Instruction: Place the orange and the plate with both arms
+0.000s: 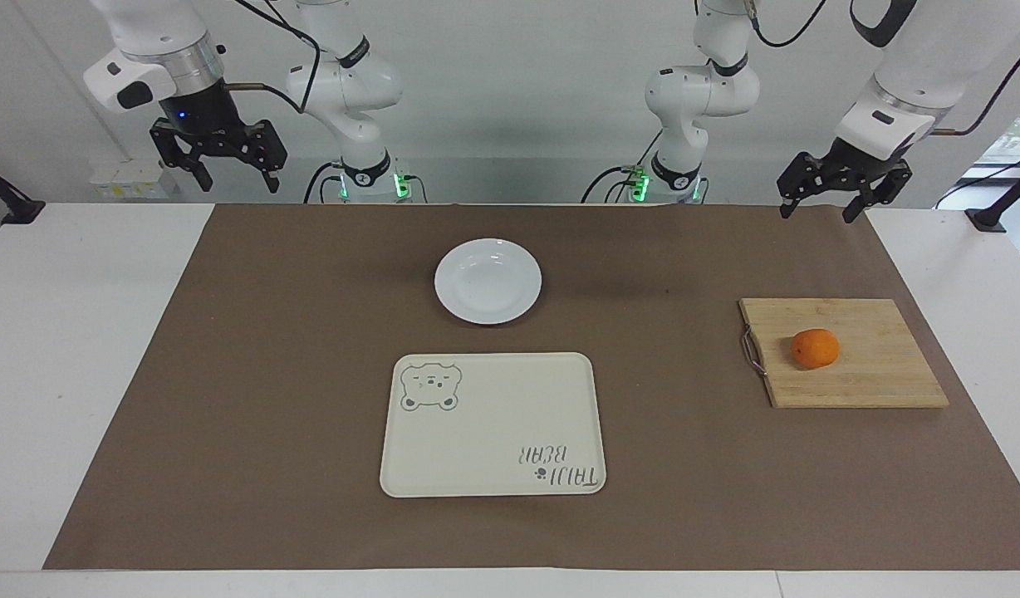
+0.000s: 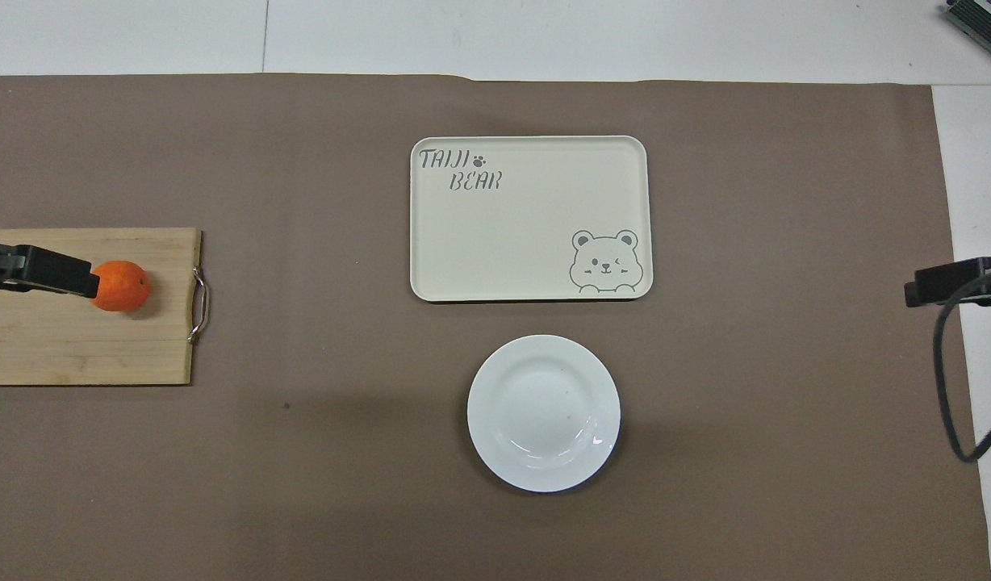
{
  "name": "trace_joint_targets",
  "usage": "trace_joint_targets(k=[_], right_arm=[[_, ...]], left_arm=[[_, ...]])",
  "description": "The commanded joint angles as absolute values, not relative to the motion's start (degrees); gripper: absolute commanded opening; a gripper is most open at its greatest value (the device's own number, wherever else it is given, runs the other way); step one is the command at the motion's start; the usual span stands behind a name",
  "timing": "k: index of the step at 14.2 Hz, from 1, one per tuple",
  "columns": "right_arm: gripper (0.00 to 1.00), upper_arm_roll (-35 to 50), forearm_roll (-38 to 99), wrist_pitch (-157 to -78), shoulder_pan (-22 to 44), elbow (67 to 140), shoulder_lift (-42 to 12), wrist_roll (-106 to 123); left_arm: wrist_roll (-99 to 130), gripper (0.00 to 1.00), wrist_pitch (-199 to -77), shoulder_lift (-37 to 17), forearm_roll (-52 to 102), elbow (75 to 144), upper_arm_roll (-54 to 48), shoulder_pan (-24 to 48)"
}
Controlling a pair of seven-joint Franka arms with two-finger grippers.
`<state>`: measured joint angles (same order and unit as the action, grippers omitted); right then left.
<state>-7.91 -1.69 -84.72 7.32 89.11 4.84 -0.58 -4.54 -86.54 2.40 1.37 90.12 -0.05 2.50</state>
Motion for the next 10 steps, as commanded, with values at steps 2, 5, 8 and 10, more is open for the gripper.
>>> trace_joint_targets(k=[2,5,8,10], right_arm=[[1.00,-7.8,-1.5,-84.8,6.9,90.8,6.3,0.4],[1.00,-7.8,-1.5,-84.8,6.9,90.8,6.3,0.4],[1.00,-7.8,-1.5,-84.8,6.9,90.8,6.3,0.4],[1.00,-7.8,-1.5,-84.8,6.9,90.8,6.3,0.4]], left_arm=[[-5.7,1.00,-86.3,2.7,0.9,90.5,-0.2,1.1],[-5.6,1.00,-87.2,2.6,0.9,90.6,-0.1,1.0],[-5.7,1.00,-88.1,1.6,0.9,90.4,-0.2,-0.7],[-6.5,1.00,-89.2,0.2,0.8,90.4,-0.2,-1.2]])
